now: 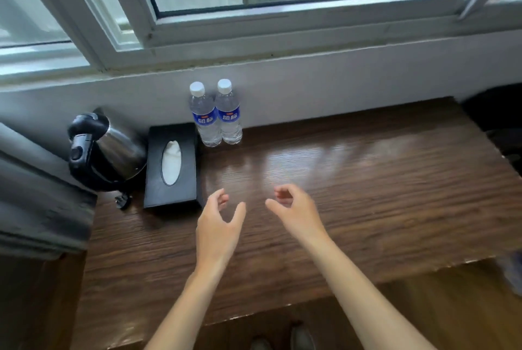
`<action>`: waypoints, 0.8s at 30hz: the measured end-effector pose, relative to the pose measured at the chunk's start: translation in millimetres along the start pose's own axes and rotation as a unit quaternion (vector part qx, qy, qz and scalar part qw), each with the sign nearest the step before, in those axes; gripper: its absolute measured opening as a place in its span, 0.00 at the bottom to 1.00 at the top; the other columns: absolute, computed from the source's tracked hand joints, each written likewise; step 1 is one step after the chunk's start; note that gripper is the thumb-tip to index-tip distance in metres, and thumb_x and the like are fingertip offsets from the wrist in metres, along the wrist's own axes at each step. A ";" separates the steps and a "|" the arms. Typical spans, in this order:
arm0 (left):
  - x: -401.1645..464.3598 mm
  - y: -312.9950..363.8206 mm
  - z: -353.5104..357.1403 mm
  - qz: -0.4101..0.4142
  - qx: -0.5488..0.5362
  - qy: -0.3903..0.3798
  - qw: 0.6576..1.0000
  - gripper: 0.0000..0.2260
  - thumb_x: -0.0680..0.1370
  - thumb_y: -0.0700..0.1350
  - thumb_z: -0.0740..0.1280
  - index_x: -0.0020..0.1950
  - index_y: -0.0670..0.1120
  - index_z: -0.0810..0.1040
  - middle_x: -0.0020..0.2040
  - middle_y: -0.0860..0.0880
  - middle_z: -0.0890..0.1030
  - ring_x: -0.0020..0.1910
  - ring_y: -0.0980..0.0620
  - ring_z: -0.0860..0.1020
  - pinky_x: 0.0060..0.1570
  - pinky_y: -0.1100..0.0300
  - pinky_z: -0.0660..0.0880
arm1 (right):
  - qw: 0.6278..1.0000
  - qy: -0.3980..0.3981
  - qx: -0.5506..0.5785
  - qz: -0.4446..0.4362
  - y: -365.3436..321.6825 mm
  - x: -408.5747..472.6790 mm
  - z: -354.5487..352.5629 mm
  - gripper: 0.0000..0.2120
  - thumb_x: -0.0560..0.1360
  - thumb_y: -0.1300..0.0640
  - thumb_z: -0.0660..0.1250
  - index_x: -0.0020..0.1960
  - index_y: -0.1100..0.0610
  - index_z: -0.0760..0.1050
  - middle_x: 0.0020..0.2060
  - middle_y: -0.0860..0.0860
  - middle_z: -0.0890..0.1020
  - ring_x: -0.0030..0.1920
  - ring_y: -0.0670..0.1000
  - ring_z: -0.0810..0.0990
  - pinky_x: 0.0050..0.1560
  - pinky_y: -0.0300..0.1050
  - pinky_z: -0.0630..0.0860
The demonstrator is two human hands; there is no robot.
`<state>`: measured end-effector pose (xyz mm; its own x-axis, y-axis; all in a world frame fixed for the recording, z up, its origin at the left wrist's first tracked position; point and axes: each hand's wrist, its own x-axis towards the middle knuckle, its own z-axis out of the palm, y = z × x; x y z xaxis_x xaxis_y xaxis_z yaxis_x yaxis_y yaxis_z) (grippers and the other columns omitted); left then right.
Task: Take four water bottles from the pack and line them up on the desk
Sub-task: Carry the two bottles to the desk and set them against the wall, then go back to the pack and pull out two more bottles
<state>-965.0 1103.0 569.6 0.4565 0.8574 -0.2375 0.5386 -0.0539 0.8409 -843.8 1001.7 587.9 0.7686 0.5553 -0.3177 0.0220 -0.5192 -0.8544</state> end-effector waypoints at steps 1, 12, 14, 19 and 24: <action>-13.8 8.6 -3.4 -0.001 0.005 -0.007 1.000 0.22 0.75 0.52 0.71 0.67 0.51 0.73 0.59 0.55 0.80 0.61 0.55 0.78 0.65 0.50 0.73 | 1.000 0.003 0.013 0.007 -2.6 -16.2 -12.0 0.13 0.72 0.57 0.72 0.56 0.58 0.78 0.51 0.51 0.82 0.53 0.49 0.80 0.56 0.41 0.74; -131.1 99.6 28.4 0.053 0.088 -0.129 0.986 0.15 0.76 0.50 0.70 0.62 0.51 0.77 0.53 0.55 0.82 0.56 0.54 0.80 0.57 0.52 0.77 | 0.993 0.081 0.078 0.031 14.2 -150.5 -179.4 0.11 0.75 0.55 0.69 0.57 0.52 0.77 0.51 0.45 0.80 0.52 0.38 0.77 0.43 0.22 0.71; -148.0 112.3 47.3 0.069 0.110 -0.175 0.976 0.12 0.77 0.49 0.69 0.59 0.51 0.77 0.52 0.55 0.82 0.54 0.55 0.80 0.52 0.58 0.75 | 0.991 0.093 0.082 0.046 29.1 -166.6 -212.4 0.11 0.75 0.54 0.69 0.57 0.52 0.77 0.51 0.45 0.81 0.51 0.41 0.79 0.44 0.27 0.72; -193.6 151.0 104.2 0.107 0.120 -0.225 0.961 0.11 0.78 0.48 0.68 0.60 0.50 0.77 0.50 0.57 0.81 0.50 0.59 0.79 0.48 0.62 0.73 | 0.985 0.128 0.089 0.070 76.3 -207.4 -287.3 0.11 0.75 0.53 0.69 0.57 0.50 0.78 0.49 0.43 0.81 0.50 0.40 0.79 0.43 0.28 0.73; -230.0 196.1 173.4 0.148 0.105 -0.271 0.946 0.10 0.79 0.47 0.67 0.61 0.52 0.75 0.50 0.57 0.80 0.50 0.62 0.78 0.44 0.67 0.72 | 0.971 0.175 0.126 0.103 127.6 -231.5 -349.5 0.10 0.73 0.53 0.70 0.54 0.49 0.80 0.47 0.44 0.83 0.49 0.40 0.82 0.52 0.36 0.77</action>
<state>-841.6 806.5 704.8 0.8739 0.4048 -0.2692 0.4335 -0.3985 0.8083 -795.4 579.8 696.1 0.9110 0.1796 -0.3713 -0.2787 -0.3956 -0.8751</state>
